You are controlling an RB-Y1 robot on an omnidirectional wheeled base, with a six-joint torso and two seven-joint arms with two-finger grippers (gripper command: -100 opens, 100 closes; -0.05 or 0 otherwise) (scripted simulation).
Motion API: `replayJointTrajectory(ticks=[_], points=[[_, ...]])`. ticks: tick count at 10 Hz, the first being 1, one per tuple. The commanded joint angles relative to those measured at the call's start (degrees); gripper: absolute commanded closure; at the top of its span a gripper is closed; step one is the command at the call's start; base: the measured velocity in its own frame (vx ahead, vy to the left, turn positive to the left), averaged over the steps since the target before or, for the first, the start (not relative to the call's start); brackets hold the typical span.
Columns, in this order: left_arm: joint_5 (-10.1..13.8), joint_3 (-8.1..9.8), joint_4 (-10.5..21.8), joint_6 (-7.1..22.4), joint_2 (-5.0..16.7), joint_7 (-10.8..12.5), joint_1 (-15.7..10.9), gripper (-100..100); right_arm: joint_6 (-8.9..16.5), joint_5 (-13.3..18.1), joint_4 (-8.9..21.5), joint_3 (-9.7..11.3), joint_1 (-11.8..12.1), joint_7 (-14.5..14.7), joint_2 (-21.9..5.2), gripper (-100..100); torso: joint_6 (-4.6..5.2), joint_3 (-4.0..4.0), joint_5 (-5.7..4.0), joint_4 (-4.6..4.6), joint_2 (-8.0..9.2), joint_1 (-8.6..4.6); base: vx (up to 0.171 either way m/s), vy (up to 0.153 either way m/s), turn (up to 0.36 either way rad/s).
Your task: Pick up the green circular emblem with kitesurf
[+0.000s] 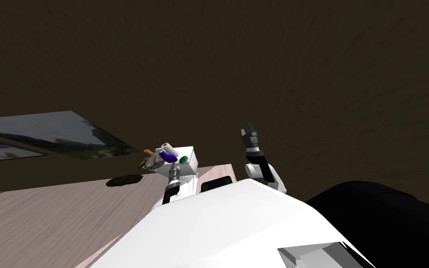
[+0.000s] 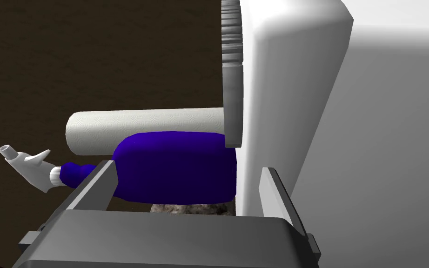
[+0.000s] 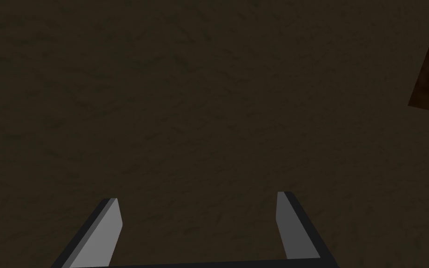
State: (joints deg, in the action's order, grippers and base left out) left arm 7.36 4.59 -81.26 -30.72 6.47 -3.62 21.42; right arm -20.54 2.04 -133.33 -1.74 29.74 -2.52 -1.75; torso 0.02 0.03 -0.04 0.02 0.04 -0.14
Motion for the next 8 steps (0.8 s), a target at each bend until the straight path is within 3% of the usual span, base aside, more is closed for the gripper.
replayJointTrajectory(ticks=[1,2,3,4,5,6,8], points=[[0.1,-1.22,1.7,0.3,0.0,0.8,-1.0,-100,0.0,0.0,0.0,0.0,0.0,0.0,0.0,0,0.00,0.00,0.00,0.00,0.00,0.00,0.024,-0.026,-0.090],[0.2,-1.85,2.5,0.6,-0.1,1.3,-1.4,-100,0.0,0.0,0.0,0.0,0.0,0.0,0.0,0,-0.01,-0.05,0.00,-0.02,-0.09,0.02,0.022,-0.020,-0.071],[0.3,-2.47,3.4,0.9,-2.0,1.8,-1.8,-100,0.0,0.0,0.0,0.0,0.0,0.0,0.0,0,-0.01,-0.07,0.01,-0.03,-0.11,0.04,0.002,-0.010,-0.035],[0.2,-2.05,3.2,0.5,-1.3,1.3,-1.8,-100,0.0,0.0,0.0,0.0,0.0,0.0,0.0,0,0.01,-0.05,0.03,-0.03,-0.07,0.06,0.000,0.000,0.000],[0.2,-2.09,3.3,0.5,-1.4,1.4,-1.8,0,0.0,0.0,0.0,0.0,0.0,0.0,0.0,0,0.04,-0.07,0.05,-0.03,-0.11,0.10,0.000,0.000,0.000],[0.6,-2.46,2.1,0.3,0.5,2.9,-0.4,-100,0.0,0.0,0.0,0.0,0.0,0.0,0.0,0,0.04,-0.08,0.06,-0.04,-0.12,0.11,0.058,-0.009,-0.031],[0.9,-2.76,1.1,0.2,2.0,4.1,0.8,-100,0.0,0.0,0.0,0.0,0.0,0.0,0.0,0,0.11,-0.27,0.01,-0.01,-0.55,0.17,0.086,-0.008,-0.023]])
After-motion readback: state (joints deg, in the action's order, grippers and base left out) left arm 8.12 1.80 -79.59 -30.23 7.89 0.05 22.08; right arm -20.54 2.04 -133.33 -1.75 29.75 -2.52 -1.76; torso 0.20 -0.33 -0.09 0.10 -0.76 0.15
